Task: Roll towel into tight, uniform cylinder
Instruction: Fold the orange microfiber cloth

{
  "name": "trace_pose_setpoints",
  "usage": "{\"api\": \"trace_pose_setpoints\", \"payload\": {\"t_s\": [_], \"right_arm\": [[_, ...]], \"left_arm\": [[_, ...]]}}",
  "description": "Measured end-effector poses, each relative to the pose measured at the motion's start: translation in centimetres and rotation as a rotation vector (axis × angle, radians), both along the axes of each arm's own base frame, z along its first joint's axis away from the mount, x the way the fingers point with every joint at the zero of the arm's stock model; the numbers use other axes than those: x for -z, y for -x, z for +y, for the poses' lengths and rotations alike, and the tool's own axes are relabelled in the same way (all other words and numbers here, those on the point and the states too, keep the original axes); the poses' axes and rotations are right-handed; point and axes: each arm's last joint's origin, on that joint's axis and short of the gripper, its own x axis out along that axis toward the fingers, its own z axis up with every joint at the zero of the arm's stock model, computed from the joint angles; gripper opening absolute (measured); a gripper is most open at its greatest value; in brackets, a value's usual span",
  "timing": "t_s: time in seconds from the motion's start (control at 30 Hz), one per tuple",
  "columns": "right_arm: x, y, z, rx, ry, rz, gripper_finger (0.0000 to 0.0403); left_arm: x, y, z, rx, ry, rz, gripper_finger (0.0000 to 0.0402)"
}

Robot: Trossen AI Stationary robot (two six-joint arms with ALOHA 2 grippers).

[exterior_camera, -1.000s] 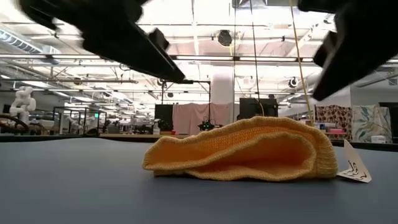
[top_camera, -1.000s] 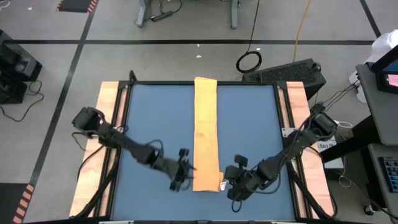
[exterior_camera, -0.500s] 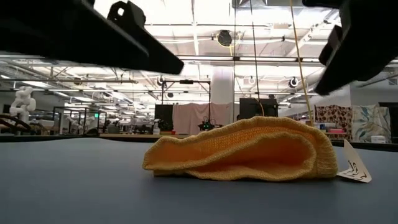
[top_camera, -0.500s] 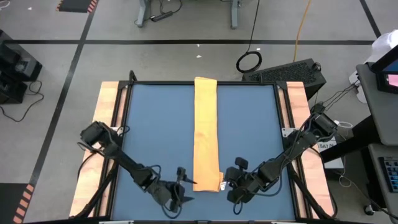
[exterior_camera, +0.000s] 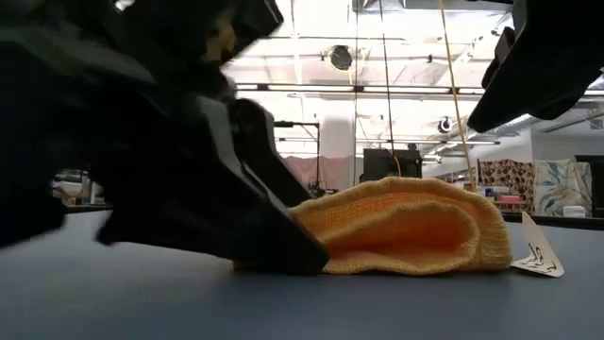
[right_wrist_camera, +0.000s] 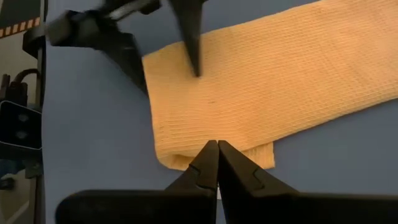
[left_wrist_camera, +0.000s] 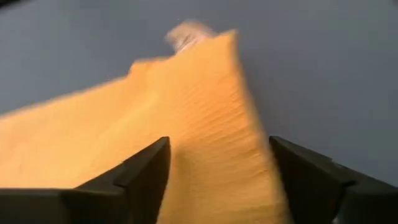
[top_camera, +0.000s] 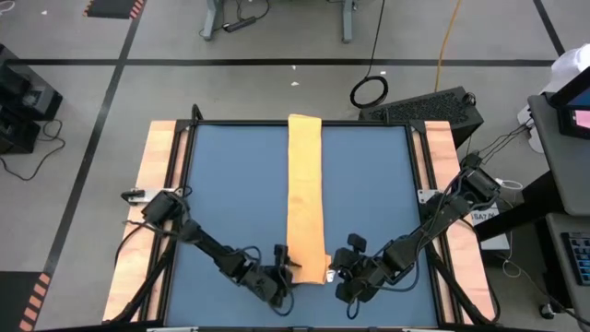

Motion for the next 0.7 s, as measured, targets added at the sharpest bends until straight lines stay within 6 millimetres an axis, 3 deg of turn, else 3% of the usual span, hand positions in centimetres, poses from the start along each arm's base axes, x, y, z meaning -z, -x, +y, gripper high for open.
{"api": "trace_pose_setpoints", "payload": {"t_s": [0.1,0.33,0.47,0.7], "right_arm": [[0.0,0.0,0.2,-0.003,-0.005,-0.010,0.0000],[1.1,-0.2,1.5,-0.024,-0.033,-0.032,0.0000],[2.3,0.4,2.0,0.015,-0.054,0.018,0.0000],[2.9,2.0,1.6,0.173,0.025,0.051,0.0000]], "left_arm": [[0.2,-0.3,0.7,-0.039,0.024,0.022,0.0210],[0.1,-0.9,1.6,-0.070,0.016,0.004,0.0022],[-1.0,-1.0,1.7,-0.081,0.012,-0.030,0.0019],[-6.0,-0.9,2.3,-0.114,0.004,-0.157,0.0010]]}}
